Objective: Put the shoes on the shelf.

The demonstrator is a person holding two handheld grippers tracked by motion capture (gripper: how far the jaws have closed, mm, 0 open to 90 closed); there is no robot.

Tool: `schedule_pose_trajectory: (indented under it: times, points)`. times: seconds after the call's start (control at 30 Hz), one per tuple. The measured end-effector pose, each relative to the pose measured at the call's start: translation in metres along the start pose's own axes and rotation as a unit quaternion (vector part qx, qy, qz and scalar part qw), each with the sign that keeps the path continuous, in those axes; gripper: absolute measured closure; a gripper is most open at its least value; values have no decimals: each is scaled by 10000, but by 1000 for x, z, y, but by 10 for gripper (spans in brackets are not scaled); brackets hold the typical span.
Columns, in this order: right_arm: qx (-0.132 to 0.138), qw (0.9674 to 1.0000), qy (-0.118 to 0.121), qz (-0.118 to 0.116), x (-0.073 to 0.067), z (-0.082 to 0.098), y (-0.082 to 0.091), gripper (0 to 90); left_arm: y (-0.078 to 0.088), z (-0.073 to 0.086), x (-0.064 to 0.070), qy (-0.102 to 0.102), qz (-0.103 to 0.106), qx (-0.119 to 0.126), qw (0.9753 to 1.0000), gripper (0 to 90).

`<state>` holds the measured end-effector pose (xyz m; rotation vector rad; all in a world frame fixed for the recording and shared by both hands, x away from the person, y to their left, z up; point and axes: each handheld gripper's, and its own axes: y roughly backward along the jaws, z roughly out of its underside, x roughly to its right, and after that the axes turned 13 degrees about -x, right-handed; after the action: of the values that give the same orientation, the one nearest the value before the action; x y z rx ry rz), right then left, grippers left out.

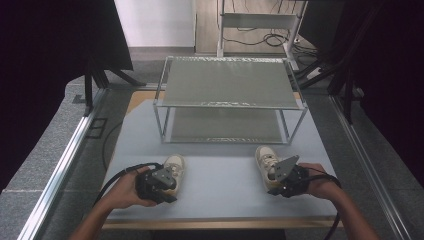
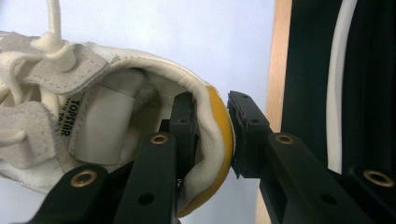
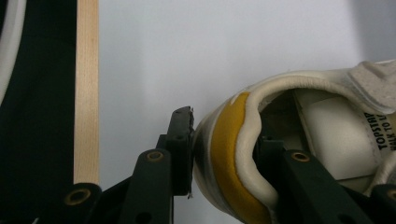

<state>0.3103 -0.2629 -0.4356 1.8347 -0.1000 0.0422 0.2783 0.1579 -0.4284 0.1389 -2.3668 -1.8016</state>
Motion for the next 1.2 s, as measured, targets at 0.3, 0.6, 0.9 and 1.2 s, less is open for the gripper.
schedule_pose_trajectory:
  times: [0.3,0.6,0.9,1.2]
  points:
    - [97,9997,138,155,5,-20,3,671,-7,-39,-16,101,-387,343,9986,726]
    - [70,9995,288,80,13,-40,-4,654,-6,-63,-24,-23,-425,335,9985,725]
    - [242,9991,239,268,19,-45,-5,763,-4,-67,-30,2,-439,376,9983,725]
    - [44,9993,295,243,21,-50,-12,766,-1,-66,-32,17,-470,424,9980,725]
